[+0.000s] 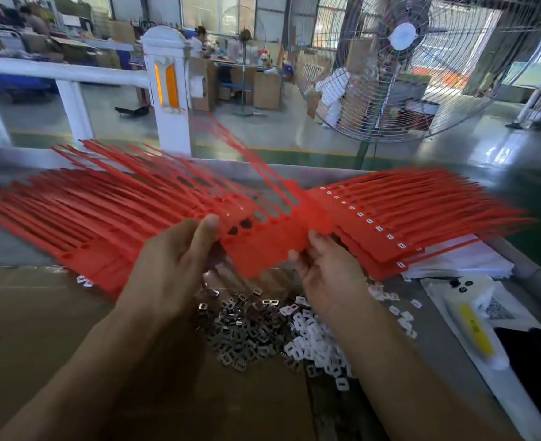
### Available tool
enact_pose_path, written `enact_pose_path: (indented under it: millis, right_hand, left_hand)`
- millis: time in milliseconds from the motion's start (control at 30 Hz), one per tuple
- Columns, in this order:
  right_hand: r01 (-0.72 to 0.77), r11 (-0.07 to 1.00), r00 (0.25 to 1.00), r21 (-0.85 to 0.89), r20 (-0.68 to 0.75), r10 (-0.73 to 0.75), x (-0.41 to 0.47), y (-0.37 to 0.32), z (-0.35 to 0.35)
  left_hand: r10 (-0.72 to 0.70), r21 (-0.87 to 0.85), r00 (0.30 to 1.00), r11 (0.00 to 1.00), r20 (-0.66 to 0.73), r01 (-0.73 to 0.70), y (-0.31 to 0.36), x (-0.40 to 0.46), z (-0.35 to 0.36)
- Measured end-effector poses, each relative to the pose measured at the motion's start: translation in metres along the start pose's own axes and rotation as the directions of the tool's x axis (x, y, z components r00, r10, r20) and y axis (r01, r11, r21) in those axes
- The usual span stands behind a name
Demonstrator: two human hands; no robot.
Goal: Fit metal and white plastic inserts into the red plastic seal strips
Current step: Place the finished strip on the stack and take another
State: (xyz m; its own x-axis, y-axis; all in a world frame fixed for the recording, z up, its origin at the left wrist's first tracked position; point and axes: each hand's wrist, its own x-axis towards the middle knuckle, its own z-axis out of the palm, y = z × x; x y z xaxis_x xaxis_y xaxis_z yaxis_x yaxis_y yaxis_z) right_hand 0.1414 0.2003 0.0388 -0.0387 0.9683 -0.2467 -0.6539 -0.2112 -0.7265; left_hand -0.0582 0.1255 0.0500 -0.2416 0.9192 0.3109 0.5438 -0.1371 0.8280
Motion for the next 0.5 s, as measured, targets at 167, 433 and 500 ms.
enact_pose_path:
  millis: [167, 433, 500]
  right_hand:
    - [-0.045, 0.998, 0.997, -0.053, 0.068, 0.048, 0.000, 0.000, 0.002]
    - [0.133, 0.865, 0.991, -0.485, 0.038, -0.131, 0.004, -0.006, -0.010]
    - [0.201, 0.820, 0.975, -0.535, 0.032, -0.219, 0.005, -0.008, -0.011]
  left_hand:
    - [-0.200, -0.281, 0.980, 0.940, 0.003, 0.193, 0.001, 0.004, 0.018]
    - [-0.068, -0.183, 0.994, 0.982, -0.082, 0.052, -0.012, 0.012, 0.020]
    - [-0.043, -0.189, 0.995, 0.982, -0.095, 0.024, -0.010, 0.012, 0.021]
